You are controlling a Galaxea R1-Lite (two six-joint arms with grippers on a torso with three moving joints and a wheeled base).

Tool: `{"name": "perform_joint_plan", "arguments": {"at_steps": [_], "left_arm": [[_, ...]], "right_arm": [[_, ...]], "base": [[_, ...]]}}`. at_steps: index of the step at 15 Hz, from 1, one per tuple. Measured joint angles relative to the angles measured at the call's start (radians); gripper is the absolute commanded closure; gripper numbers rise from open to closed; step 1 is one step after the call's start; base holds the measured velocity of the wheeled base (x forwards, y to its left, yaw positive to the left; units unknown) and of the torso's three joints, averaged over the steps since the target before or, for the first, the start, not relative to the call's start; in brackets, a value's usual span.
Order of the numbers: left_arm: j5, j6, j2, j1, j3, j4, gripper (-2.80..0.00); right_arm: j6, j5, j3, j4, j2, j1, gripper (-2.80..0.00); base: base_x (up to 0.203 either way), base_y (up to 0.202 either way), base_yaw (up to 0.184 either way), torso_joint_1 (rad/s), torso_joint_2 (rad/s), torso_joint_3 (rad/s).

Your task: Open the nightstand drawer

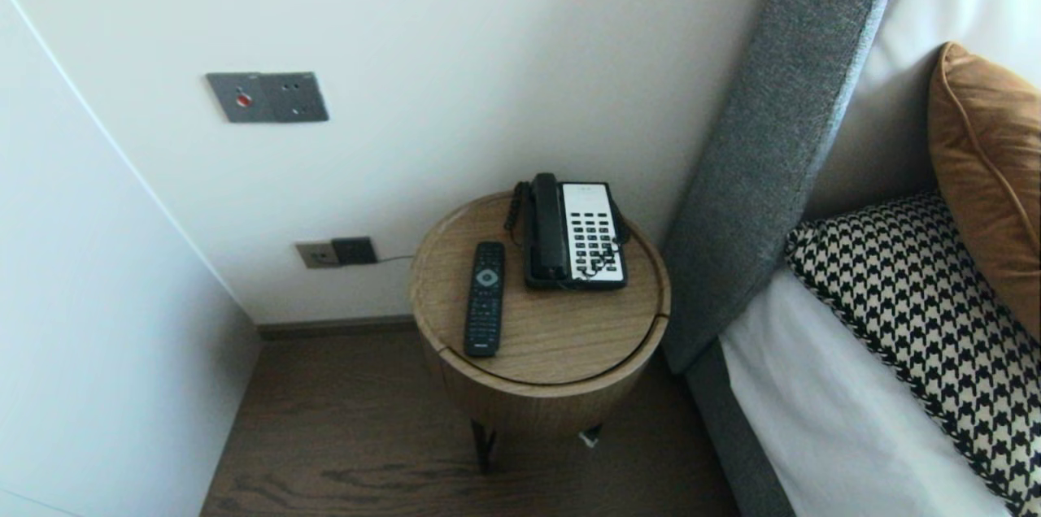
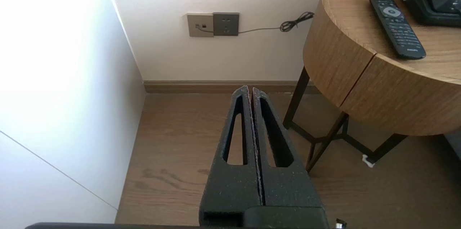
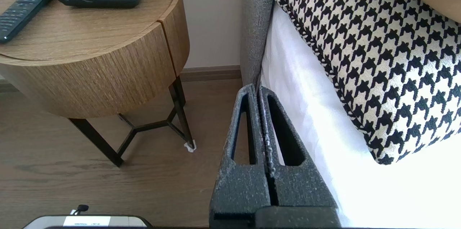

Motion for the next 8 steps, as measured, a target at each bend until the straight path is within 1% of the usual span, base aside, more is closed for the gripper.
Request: {"name": "perform_joint_plan", "arguments": {"at_steps": [8], "left_arm": [[0.0, 0.0, 0.0, 0.0, 0.0, 0.0, 0.0]], "right_arm": [[-0.001, 0.001, 0.0, 0.0, 0.0, 0.001, 0.0]], "base": [[0.0, 0.0, 0.0, 0.0, 0.0, 0.0]]}}
